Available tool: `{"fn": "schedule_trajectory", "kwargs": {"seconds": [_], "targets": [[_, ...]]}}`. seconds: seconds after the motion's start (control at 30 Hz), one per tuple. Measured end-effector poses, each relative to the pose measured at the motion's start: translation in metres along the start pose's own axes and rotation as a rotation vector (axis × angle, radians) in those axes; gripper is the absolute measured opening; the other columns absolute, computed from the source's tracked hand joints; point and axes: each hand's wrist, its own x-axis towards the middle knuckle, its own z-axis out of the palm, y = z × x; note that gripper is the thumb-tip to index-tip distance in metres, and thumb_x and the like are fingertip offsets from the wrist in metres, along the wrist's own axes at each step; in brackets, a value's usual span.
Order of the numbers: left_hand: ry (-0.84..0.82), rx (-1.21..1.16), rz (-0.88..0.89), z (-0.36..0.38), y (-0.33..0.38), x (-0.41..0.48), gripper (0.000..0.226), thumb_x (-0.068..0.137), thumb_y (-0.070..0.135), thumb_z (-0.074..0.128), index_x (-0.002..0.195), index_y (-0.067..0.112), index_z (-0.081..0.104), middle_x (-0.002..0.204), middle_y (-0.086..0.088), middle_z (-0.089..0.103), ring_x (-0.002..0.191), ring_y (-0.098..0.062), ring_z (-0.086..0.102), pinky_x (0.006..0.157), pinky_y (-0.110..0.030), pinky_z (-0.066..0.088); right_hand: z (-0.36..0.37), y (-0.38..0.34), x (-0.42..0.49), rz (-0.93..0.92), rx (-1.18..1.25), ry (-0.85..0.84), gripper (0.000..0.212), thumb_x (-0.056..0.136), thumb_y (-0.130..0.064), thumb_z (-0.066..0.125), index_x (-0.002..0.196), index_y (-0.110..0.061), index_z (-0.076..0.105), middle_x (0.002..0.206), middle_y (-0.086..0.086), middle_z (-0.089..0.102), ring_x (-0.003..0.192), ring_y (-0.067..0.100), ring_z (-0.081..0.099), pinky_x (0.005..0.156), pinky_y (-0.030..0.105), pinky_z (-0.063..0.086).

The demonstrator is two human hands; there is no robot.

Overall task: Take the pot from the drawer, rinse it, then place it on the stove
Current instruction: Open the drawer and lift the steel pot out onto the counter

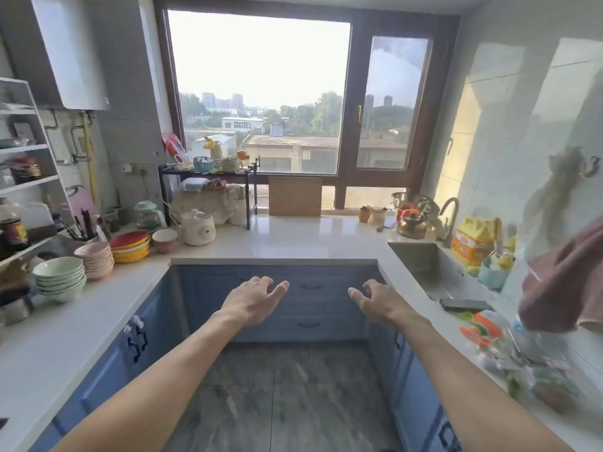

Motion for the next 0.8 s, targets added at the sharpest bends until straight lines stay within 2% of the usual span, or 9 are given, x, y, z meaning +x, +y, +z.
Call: {"fn": "schedule_trajectory", "kwargs": {"seconds": [0.17,0.4,0.53,0.67,0.73,0.8], "targets": [[-0.066,-0.018,-0.024,0.025,-0.002,0.122,0.085,0.1,0.081,0.024,0.158,0.024,0.049,0.164,0.002,0.049,0.146,-0.022,0.05,0.116,-0.045,0.042,0.014,0.008,0.122,0.029,-0.004,-0.077,0.076,0.101,-0.067,0.043,0.156,-0.014,0.044,0.158,0.008,0.052,0.14,0.029,0.055,0.108,0.043,0.045],[-0.135,-0.044,-0.023,0.079,-0.035,0.318,0.087,0.099,0.082,0.024,0.159,0.023,0.049,0.161,0.003,0.051,0.143,-0.023,0.053,0.114,-0.045,0.045,0.052,0.02,0.317,0.07,0.001,-0.114,0.076,0.1,-0.068,0.044,0.153,-0.013,0.047,0.153,0.009,0.056,0.135,0.029,0.057,0.101,0.041,0.048],[-0.185,-0.087,-0.09,0.111,-0.06,0.43,0.094,0.092,0.088,0.023,0.154,0.025,0.054,0.149,0.004,0.061,0.134,-0.022,0.059,0.111,-0.047,0.049,0.083,0.03,0.43,0.129,0.038,-0.152,0.076,0.1,-0.069,0.044,0.151,-0.013,0.048,0.151,0.008,0.058,0.133,0.029,0.058,0.099,0.041,0.048],[-0.233,-0.152,-0.17,0.153,-0.077,0.513,0.088,0.086,0.091,0.036,0.141,0.028,0.063,0.131,0.007,0.072,0.117,-0.022,0.068,0.102,-0.044,0.055,0.122,0.045,0.519,0.193,0.098,-0.225,0.047,0.101,-0.056,0.05,0.124,-0.017,0.062,0.126,0.002,0.066,0.107,0.021,0.063,0.085,0.036,0.047],[-0.23,-0.202,-0.214,0.183,-0.083,0.545,0.082,0.085,0.089,0.045,0.137,0.028,0.066,0.124,0.01,0.074,0.113,-0.021,0.07,0.1,-0.042,0.056,0.147,0.06,0.558,0.202,0.121,-0.255,0.038,0.1,-0.051,0.054,0.116,-0.018,0.065,0.118,-0.002,0.066,0.103,0.018,0.063,0.083,0.035,0.047],[-0.212,-0.25,-0.262,0.216,-0.091,0.574,0.077,0.084,0.088,0.052,0.132,0.03,0.068,0.115,0.014,0.075,0.11,-0.019,0.071,0.101,-0.042,0.057,0.176,0.077,0.596,0.222,0.152,-0.275,0.036,0.1,-0.048,0.057,0.117,-0.018,0.068,0.112,-0.004,0.067,0.104,0.019,0.064,0.084,0.033,0.047]]}}
